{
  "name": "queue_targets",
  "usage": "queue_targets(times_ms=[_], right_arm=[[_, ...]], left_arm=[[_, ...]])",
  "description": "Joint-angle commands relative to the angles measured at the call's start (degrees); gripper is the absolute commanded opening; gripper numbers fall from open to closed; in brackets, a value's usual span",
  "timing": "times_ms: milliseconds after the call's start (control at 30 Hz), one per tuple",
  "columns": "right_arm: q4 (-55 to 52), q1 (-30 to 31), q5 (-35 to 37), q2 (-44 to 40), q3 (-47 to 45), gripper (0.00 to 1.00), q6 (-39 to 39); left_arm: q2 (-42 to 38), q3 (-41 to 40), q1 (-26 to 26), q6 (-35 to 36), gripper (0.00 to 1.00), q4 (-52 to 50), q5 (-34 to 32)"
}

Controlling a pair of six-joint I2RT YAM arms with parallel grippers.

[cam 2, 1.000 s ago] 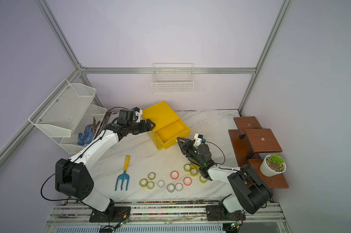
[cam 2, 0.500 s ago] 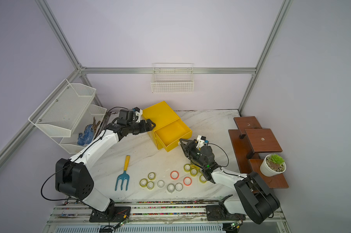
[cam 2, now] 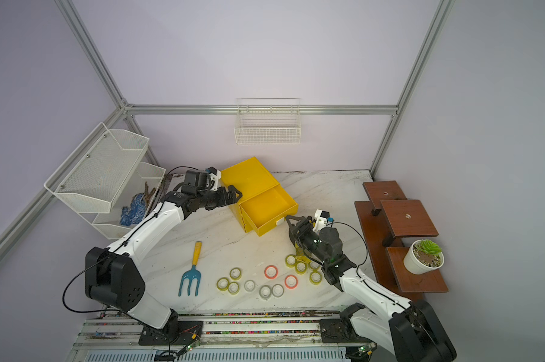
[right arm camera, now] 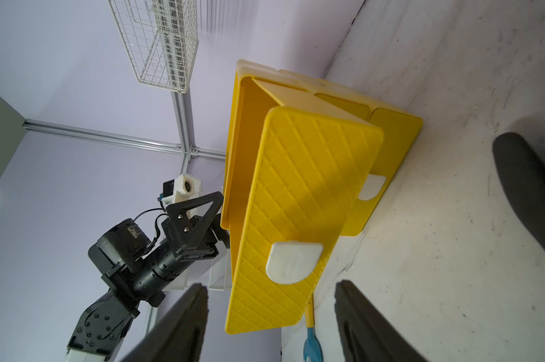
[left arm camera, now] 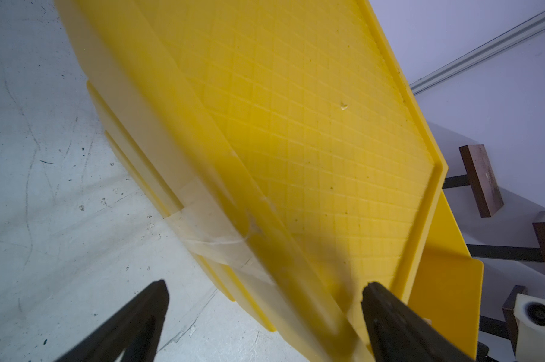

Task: Place the transparent tape into the drawer according to color
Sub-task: Pick up the tape at the center of the board.

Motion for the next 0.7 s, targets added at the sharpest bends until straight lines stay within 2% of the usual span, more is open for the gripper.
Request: queue_targets(times_ms=[0,233,367,433,467,500,667], right_arm=[[-15.1,-0.9,3.7,-5.3,1.2,0.7,-6.7],[-36.9,-1.3,12.7,-15.5,4.1,0.68,-16.0],[-46.4,-1.5,17.0,-17.3,4.8,0.67,-19.7],[-49.6,-1.6,17.4,-16.5,4.4,0.68,-21.8],[-51.3,-1.6,17.7,-15.8,4.3,0.62,-22.2],[-53.0,-1.6,17.8,-14.9,4.1,0.61,-22.4],[-56.3,-1.5,14.2,-11.5,0.6,0.61,-24.4]], left_arm=[[-5.0,-0.3,-0.4,-0.2,1.0,0.0,-0.2],[-12.8,-2.0,-0.4,-0.7,1.0,-1.6,-0.8],[-17.4,-5.2,-0.4,-0.2,1.0,-2.5,-1.9],[-19.7,-7.3,-0.4,0.3,1.0,-2.9,-2.4],[-20.7,-8.0,-0.4,0.5,1.0,-3.2,-2.9],[-21.7,-8.8,-0.4,0.8,1.0,-3.6,-3.4],[-24.7,-10.3,-0.4,2.0,1.0,-5.8,-6.5]])
